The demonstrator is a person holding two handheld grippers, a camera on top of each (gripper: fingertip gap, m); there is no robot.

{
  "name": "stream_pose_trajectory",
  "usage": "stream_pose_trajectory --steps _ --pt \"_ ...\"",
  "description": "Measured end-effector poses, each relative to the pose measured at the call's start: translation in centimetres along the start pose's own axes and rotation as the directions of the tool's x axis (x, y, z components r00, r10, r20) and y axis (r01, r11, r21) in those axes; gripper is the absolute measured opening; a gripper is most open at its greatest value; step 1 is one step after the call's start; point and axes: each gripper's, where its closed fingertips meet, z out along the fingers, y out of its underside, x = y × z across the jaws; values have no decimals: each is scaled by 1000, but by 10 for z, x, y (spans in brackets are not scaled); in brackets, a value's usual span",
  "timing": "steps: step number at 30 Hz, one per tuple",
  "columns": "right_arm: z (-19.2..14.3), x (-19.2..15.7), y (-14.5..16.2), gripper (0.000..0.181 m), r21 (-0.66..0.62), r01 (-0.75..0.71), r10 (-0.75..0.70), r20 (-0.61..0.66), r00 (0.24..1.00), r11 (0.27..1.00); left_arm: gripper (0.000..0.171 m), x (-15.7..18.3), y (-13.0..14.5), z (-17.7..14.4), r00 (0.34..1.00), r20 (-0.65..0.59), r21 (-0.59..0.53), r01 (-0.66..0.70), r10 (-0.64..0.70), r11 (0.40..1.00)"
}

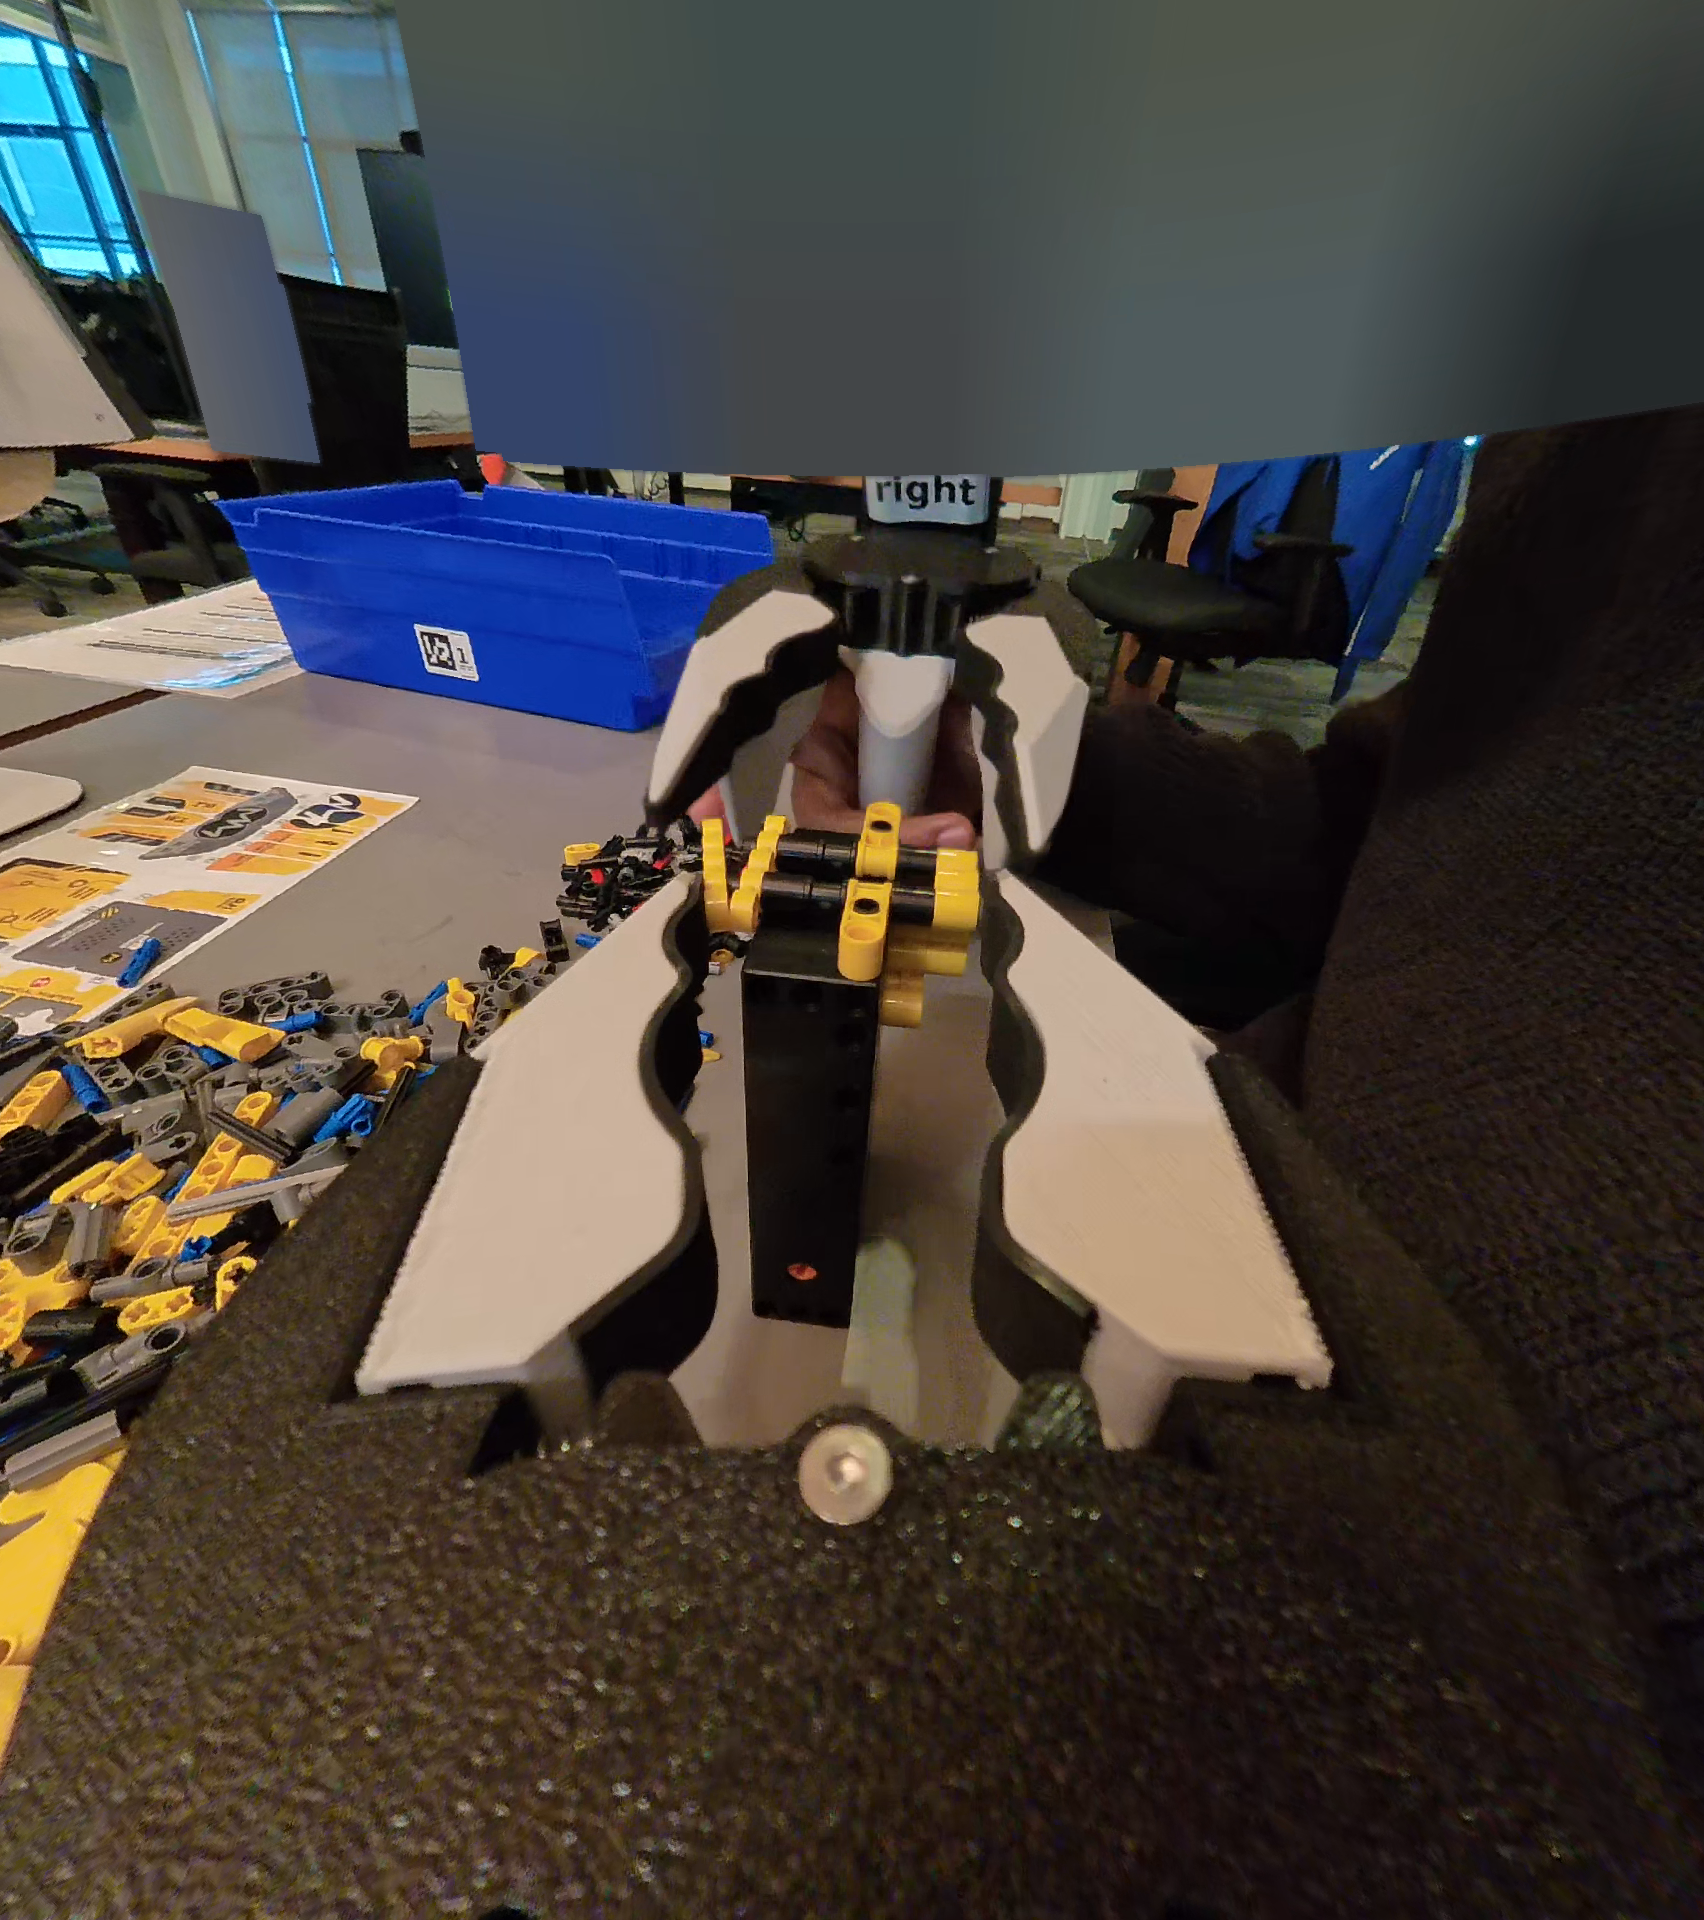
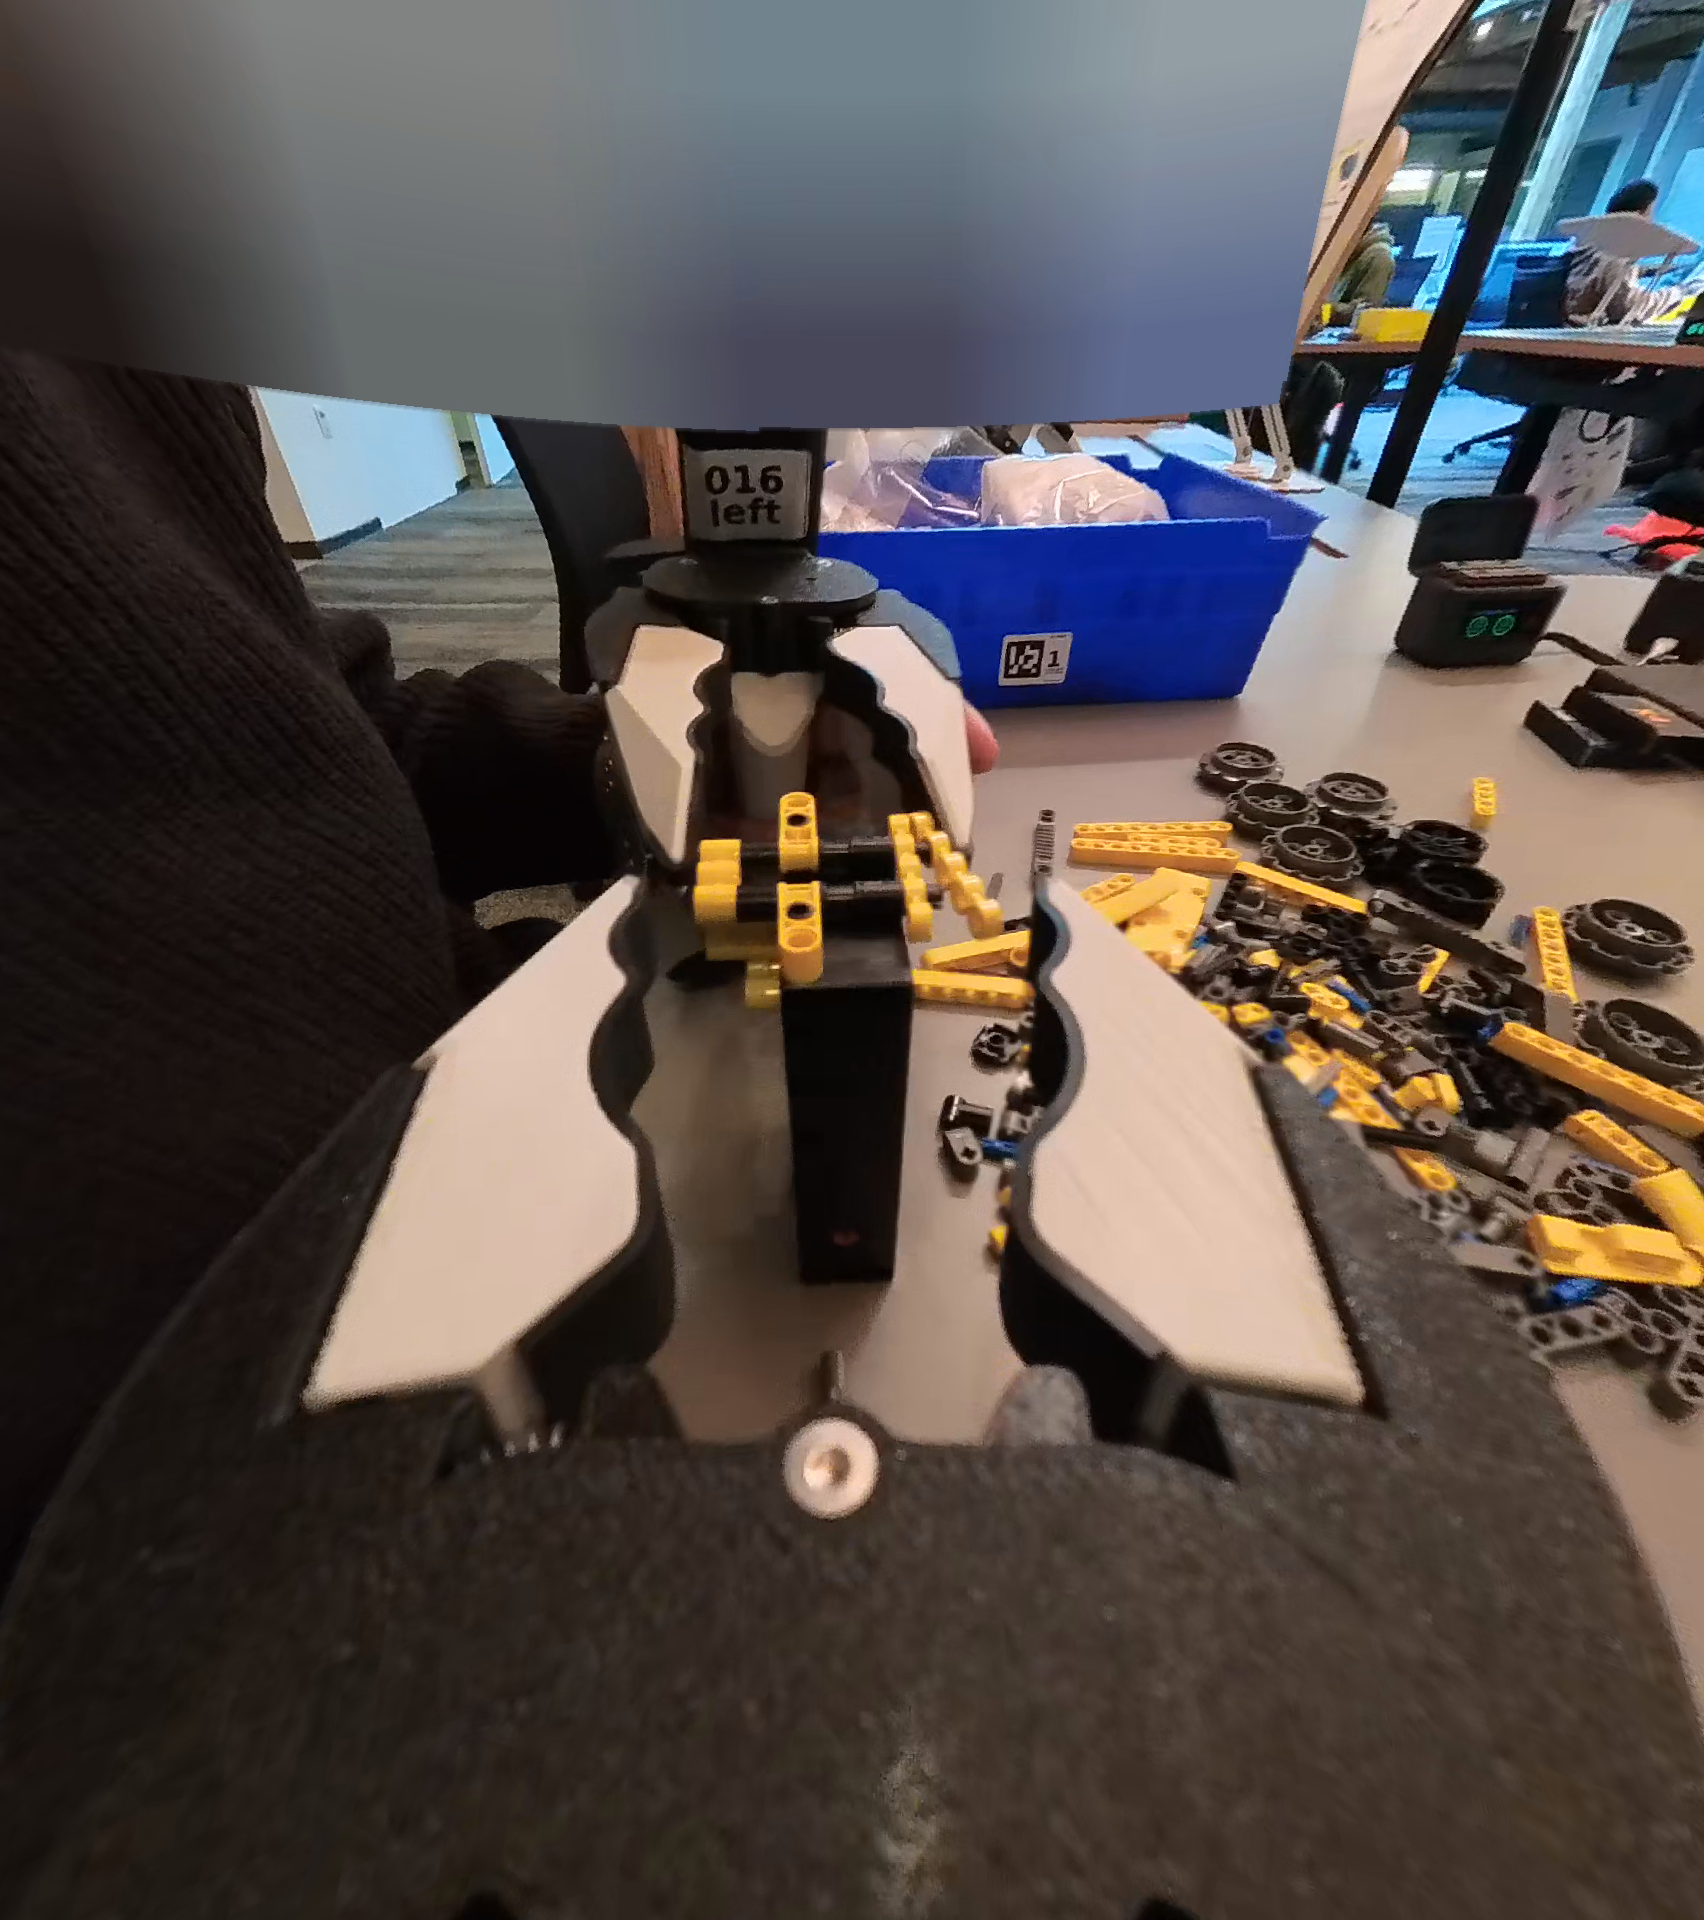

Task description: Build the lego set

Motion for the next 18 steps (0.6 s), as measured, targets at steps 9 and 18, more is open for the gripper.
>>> stream_pose_trajectory --steps 9,18 --pt "6 -2 8 68 -27 39 -40 -30 999 999 52 1 0 0 1000 -6 -2 2 -2 1000" --pt "4 -2 8 53 -21 43 -43 -22 999 999 54 -1 1 1 1000 5 -4 1 -1 1000"
